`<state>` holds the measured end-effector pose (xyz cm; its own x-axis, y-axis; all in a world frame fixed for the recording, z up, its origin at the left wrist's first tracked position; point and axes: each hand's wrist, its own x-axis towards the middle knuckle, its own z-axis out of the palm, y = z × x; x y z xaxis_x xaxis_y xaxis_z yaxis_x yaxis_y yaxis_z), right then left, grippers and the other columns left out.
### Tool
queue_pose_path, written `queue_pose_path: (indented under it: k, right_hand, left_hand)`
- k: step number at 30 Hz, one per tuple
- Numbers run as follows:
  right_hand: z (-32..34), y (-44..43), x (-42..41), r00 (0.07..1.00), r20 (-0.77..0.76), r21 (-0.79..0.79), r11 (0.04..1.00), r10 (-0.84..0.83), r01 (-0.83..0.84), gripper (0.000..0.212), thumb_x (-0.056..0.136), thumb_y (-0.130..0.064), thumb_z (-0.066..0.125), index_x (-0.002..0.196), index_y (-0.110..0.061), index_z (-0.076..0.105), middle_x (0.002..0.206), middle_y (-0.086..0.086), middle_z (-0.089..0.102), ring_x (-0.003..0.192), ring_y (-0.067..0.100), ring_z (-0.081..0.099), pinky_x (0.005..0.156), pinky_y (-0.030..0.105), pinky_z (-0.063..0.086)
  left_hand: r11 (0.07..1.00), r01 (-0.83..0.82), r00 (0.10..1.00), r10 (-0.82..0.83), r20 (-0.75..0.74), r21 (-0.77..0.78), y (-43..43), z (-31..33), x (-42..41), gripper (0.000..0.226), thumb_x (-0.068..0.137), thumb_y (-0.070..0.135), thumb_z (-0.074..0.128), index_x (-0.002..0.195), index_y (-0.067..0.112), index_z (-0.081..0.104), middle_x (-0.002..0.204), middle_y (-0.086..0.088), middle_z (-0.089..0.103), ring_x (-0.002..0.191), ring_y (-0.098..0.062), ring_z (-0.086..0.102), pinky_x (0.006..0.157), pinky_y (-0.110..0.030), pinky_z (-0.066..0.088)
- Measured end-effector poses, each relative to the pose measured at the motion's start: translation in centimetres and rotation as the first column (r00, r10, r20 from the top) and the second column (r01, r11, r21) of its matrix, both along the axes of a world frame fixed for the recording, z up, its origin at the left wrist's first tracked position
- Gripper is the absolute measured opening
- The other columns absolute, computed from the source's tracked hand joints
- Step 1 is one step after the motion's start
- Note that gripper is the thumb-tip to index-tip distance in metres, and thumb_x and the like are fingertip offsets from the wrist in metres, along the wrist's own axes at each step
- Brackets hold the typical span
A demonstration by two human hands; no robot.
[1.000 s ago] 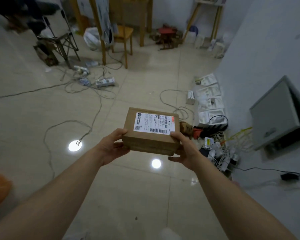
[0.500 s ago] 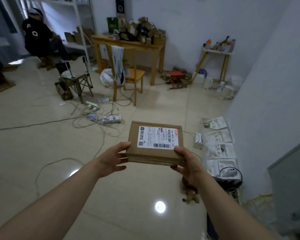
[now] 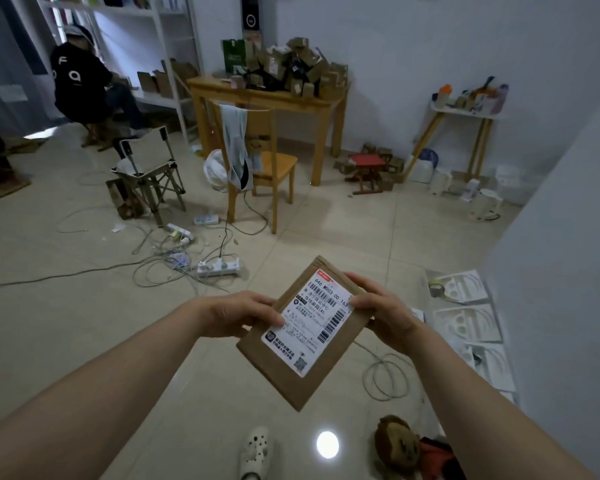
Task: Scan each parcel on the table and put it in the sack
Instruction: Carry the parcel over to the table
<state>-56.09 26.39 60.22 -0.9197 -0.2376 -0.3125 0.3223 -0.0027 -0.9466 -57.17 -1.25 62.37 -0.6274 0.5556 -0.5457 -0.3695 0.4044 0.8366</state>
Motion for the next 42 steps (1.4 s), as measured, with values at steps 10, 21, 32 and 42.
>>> queue_pose_path:
  k: [10, 21, 32, 42]
  right_hand:
    - [-1.3, -2.5, -21.0, 0.949, 0.238, -0.178, 0.951, -0.208, 0.253, 0.142, 0.021, -0.051, 0.094, 0.146, -0.025, 0.031, 0.130, 0.006, 0.056, 0.125, 0.024, 0.049, 0.076, 0.042, 0.051]
    - [-1.5, 4.2, -46.4, 0.962, 0.139, -0.195, 0.946, -0.234, 0.258, 0.080, 0.047, -0.027, 0.081, 0.123, -0.012, 0.062, 0.113, 0.006, 0.070, 0.100, 0.018, 0.062, 0.085, 0.036, 0.053]
    - [2.3, 9.8, -76.4, 0.972, 0.104, -0.196, 0.954, -0.211, 0.228, 0.047, 0.060, -0.026, 0.074, 0.107, -0.025, 0.069, 0.089, -0.007, 0.070, 0.091, 0.008, 0.058, 0.094, 0.034, 0.042]
    - [1.2, 8.4, -104.4, 0.942, 0.076, -0.274, 0.902, -0.326, 0.334, 0.024, 0.085, -0.018, 0.064, 0.108, -0.013, 0.069, 0.105, 0.005, 0.071, 0.096, 0.013, 0.061, 0.091, 0.028, 0.047]
  left_hand:
    - [0.929, -0.306, 0.950, 0.311, 0.007, 0.207, 1.1, 0.4, -25.1, 0.105, 0.021, 0.052, 0.094, 0.114, 0.011, 0.066, 0.106, -0.005, 0.074, 0.104, -0.021, 0.066, 0.080, -0.029, 0.051]
    - [0.940, -0.259, 0.966, 0.252, 0.062, 0.223, 8.6, -0.5, -50.8, 0.090, 0.029, 0.043, 0.091, 0.114, 0.028, 0.064, 0.107, 0.006, 0.072, 0.107, -0.017, 0.060, 0.095, -0.035, 0.044]
    - [0.837, -0.455, 0.884, 0.465, 0.045, 0.304, 14.8, 1.9, -78.4, 0.086, 0.038, 0.025, 0.087, 0.120, 0.016, 0.062, 0.112, -0.001, 0.072, 0.117, -0.022, 0.060, 0.101, -0.039, 0.047]
    - [0.739, -0.524, 0.825, 0.563, 0.037, 0.423, 15.4, 0.8, -104.3, 0.103, 0.033, 0.041, 0.093, 0.127, 0.019, 0.058, 0.114, 0.001, 0.071, 0.115, -0.017, 0.061, 0.103, -0.038, 0.046]
